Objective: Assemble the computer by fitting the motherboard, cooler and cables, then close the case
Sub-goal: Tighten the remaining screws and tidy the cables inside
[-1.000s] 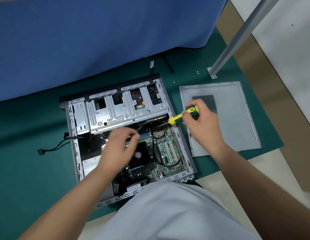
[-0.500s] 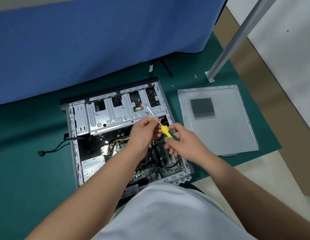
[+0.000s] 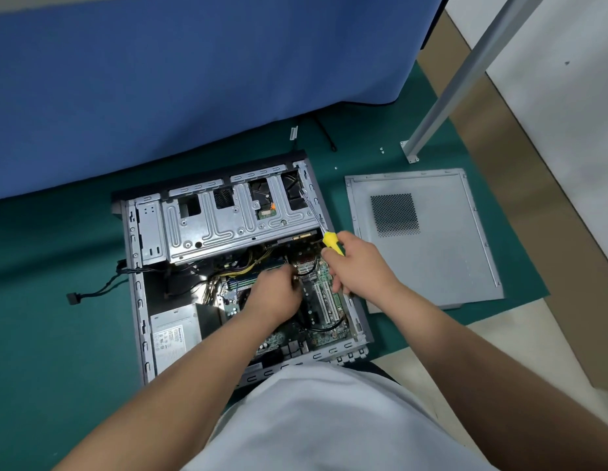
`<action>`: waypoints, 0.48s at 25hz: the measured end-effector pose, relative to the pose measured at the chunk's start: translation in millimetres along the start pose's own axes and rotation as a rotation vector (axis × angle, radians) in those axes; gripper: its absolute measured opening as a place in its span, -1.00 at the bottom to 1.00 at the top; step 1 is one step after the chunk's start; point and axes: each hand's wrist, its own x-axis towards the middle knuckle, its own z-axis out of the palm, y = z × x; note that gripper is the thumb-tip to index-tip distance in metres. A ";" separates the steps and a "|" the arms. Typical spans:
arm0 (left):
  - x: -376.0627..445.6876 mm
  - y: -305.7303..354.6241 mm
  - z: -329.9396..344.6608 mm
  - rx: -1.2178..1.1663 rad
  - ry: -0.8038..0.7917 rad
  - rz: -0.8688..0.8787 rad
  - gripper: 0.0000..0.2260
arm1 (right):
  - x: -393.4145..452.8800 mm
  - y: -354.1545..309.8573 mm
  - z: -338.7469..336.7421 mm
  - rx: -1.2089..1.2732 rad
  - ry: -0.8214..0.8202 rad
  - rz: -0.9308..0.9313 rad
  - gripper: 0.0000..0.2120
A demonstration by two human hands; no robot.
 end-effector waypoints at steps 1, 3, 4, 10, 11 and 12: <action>4.3 4.4 3.4 0.098 -0.048 -0.035 -0.68 | 1.6 -0.7 0.7 -0.010 0.006 -0.002 -0.91; 13.0 14.4 5.4 0.205 -0.142 -0.148 -0.63 | 2.3 0.2 3.4 -0.054 0.026 -0.015 -0.90; 17.4 17.5 6.9 0.223 -0.183 -0.189 -0.60 | 1.3 1.3 4.9 -0.074 0.042 -0.020 -0.89; 3.6 21.6 -2.2 0.301 -0.140 -0.001 -0.57 | 10.6 2.8 -5.6 0.080 0.058 0.008 -0.91; -0.9 20.8 -10.4 0.297 -0.077 0.078 -0.61 | 19.6 2.3 -13.1 0.103 0.089 0.017 -0.94; -4.6 19.9 -20.5 0.248 -0.015 0.163 -0.64 | 31.2 1.3 -22.1 0.122 0.121 0.032 -0.97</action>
